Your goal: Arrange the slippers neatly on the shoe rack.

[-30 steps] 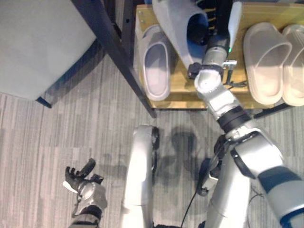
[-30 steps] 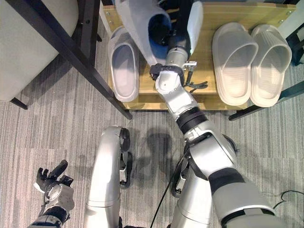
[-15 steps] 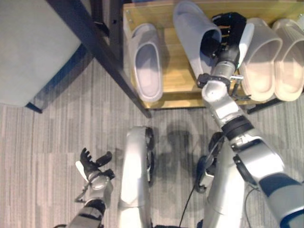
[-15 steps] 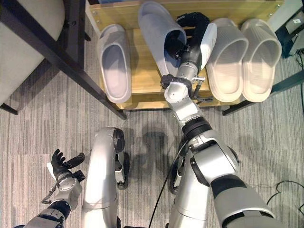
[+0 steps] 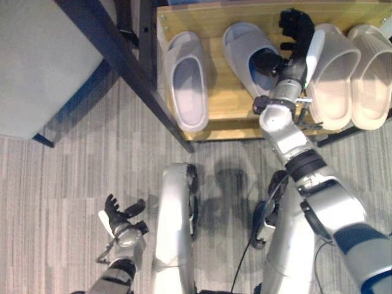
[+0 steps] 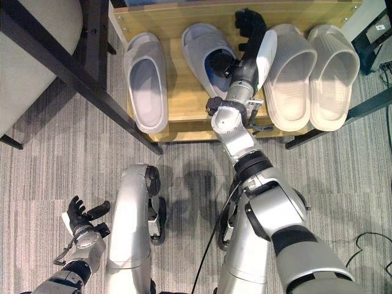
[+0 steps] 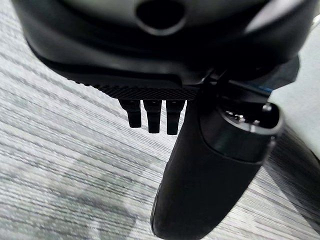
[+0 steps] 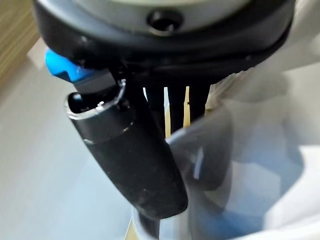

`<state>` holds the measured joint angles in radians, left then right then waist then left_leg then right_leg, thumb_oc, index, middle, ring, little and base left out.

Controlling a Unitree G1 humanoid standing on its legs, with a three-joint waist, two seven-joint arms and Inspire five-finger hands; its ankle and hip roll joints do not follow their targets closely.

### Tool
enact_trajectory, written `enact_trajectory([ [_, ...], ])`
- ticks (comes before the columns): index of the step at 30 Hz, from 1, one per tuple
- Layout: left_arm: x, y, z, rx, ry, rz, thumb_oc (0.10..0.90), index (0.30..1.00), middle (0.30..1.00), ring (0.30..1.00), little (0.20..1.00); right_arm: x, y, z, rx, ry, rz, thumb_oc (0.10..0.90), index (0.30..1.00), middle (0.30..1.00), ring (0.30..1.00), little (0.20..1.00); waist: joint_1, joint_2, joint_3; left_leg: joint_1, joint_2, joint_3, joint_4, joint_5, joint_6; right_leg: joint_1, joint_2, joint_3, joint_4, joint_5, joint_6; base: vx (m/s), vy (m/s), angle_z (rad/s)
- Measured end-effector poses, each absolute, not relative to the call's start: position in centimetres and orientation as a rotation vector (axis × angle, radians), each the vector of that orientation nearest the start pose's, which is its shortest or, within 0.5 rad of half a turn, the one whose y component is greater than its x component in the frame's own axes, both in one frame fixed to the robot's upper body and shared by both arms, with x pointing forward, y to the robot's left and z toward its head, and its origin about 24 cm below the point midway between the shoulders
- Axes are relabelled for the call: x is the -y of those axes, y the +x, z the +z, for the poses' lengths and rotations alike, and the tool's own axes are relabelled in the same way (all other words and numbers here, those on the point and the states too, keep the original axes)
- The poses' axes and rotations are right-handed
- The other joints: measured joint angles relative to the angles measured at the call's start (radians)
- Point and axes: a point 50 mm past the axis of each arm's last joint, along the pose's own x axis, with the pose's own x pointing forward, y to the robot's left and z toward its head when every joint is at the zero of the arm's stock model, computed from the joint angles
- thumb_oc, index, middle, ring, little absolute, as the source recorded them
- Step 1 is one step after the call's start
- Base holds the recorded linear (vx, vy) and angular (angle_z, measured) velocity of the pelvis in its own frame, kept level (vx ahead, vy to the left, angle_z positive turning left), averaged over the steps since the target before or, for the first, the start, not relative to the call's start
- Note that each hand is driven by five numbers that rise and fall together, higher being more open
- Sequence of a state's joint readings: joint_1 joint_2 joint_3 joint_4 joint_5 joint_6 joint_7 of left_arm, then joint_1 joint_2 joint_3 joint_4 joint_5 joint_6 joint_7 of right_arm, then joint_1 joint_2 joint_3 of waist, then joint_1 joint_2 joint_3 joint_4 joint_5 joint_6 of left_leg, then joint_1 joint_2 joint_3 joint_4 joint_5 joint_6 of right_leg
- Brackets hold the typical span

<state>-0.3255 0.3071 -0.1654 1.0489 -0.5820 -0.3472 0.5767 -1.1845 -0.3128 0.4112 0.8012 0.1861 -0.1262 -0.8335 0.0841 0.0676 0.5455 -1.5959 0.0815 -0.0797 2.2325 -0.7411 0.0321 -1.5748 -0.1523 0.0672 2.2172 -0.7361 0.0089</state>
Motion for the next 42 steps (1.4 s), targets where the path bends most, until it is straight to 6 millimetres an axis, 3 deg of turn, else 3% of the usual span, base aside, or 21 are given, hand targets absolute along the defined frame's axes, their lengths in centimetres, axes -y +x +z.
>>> enact_trajectory([
  [7, -25.8, 24.8, -6.1, -0.417, -0.019, 0.743, 0.8, 0.9, 0.9, 0.9, 0.9, 12.0, 39.8, 26.3, 0.589, -0.225, -0.478, 0.8, 0.9, 0.9, 0.9, 0.9, -0.001, -0.006, 0.002, 0.004, 0.001, 0.0, 0.0, 0.0, 0.0, 0.005, 0.001, -0.001, -0.002, 0.001, 0.001, -0.03, 0.011, 0.0],
  [15, -24.2, 24.8, -6.6, -0.442, 0.351, 0.475, 0.8, 0.9, 0.9, 0.9, 0.9, 12.1, 40.0, 26.1, 0.574, -0.356, -0.487, 0.8, 0.9, 0.9, 0.9, 0.9, -0.006, -0.007, 0.001, 0.009, 0.006, -0.006, 0.0, -0.003, -0.004, 0.012, 0.009, -0.005, -0.012, 0.007, 0.009, -0.04, 0.025, -0.03],
  [23, -25.0, 23.7, -7.7, -0.522, 0.432, 0.435, 0.8, 0.9, 0.9, 0.9, 0.9, 11.8, 40.4, 25.6, 0.548, -0.597, -0.383, 0.8, 0.9, 0.9, 0.9, 0.9, -0.026, -0.023, 0.002, 0.009, 0.009, -0.006, 0.0, -0.004, -0.005, 0.012, 0.011, -0.006, -0.017, 0.01, 0.012, -0.01, 0.016, -0.01],
  [28, -24.7, 23.8, -7.8, -0.53, 0.484, 0.395, 0.8, 0.9, 0.9, 0.9, 0.9, 11.1, 39.0, 27.7, 0.689, -0.59, -0.366, 0.8, 0.9, 0.9, 0.9, 0.9, -0.034, -0.031, 0.002, 0.009, 0.016, -0.006, 0.0, -0.007, -0.012, 0.009, 0.018, -0.006, -0.019, 0.011, 0.012, -0.01, -0.007, -0.03],
  [33, -24.7, 23.9, -7.6, -0.522, 0.486, 0.388, 0.8, 0.9, 0.9, 0.9, 0.9, 11.7, 38.0, 29.5, 0.786, -0.597, -0.367, 0.8, 0.9, 0.9, 0.9, 0.9, -0.039, -0.031, 0.002, 0.01, 0.016, -0.006, -0.001, -0.007, -0.012, 0.009, 0.019, -0.006, -0.019, 0.01, 0.012, 0.0, 0.0, 0.0],
  [38, -24.7, 23.7, -7.9, -0.541, 0.484, 0.367, 0.8, 0.9, 0.9, 0.9, 0.9, 12.5, 38.2, 28.8, 0.751, -0.639, -0.333, 0.8, 0.9, 0.9, 0.9, 0.9, -0.053, -0.032, 0.002, 0.01, 0.016, -0.006, -0.001, -0.007, -0.012, 0.009, 0.019, -0.006, -0.019, 0.01, 0.012, 0.0, 0.0, 0.0],
  [42, -24.8, 23.6, -8.1, -0.56, 0.479, 0.347, 0.8, 0.9, 0.9, 0.9, 0.9, 14.1, 37.9, 26.6, 0.691, -0.635, -0.328, 0.8, 0.9, 0.9, 0.9, 0.9, -0.061, -0.032, 0.002, 0.01, 0.017, -0.006, -0.002, -0.008, -0.014, 0.008, 0.02, -0.006, -0.019, 0.01, 0.012, 0.0, 0.0, 0.0],
])
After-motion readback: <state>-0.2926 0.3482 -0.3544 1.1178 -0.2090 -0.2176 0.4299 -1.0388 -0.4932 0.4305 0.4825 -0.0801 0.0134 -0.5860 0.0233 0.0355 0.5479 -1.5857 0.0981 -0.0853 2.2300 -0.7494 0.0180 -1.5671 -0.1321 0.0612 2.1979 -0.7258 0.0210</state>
